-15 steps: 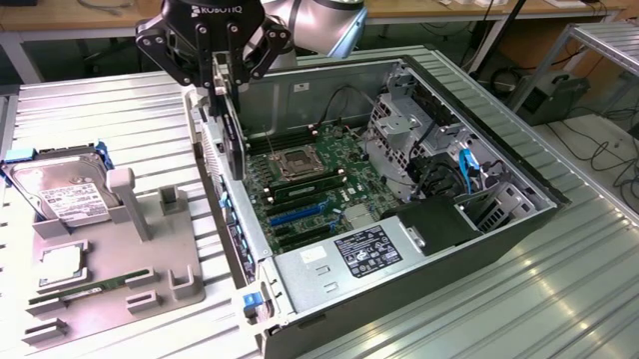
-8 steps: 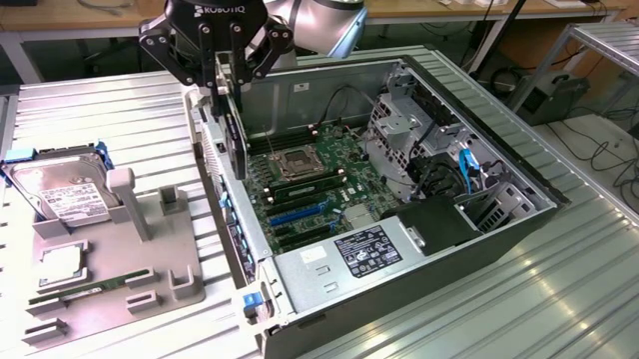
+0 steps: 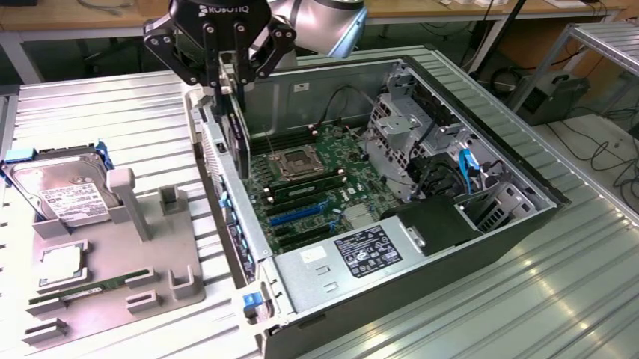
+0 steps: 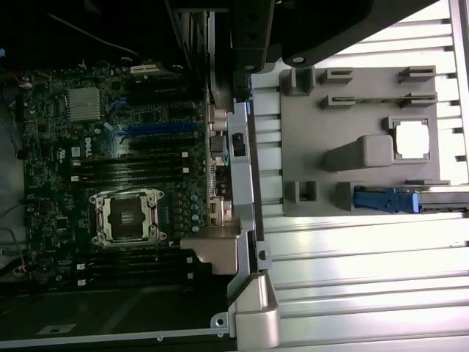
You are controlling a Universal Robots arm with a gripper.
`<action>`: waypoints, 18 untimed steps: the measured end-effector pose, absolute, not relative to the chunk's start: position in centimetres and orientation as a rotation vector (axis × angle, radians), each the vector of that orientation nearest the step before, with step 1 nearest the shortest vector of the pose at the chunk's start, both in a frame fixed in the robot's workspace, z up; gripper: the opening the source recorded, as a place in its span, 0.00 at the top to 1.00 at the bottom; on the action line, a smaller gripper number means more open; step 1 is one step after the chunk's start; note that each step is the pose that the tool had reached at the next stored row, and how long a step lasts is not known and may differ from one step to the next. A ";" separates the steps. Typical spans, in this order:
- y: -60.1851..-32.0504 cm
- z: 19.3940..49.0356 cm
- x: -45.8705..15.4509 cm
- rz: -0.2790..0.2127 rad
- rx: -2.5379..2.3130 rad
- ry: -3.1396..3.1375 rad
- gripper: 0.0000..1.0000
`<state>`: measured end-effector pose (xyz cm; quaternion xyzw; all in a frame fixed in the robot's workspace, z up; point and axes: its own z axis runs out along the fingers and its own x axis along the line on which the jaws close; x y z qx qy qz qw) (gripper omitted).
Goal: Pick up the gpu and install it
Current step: 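Pick up the gpu and move the gpu toward the slot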
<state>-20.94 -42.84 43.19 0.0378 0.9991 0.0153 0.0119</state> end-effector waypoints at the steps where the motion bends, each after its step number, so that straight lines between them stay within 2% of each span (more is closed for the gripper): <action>1: -42.8 43.2 -20.9 0.048 0.118 3.115 0.73; 18: -42.8 43.2 -19.6 0.047 0.118 3.115 0.73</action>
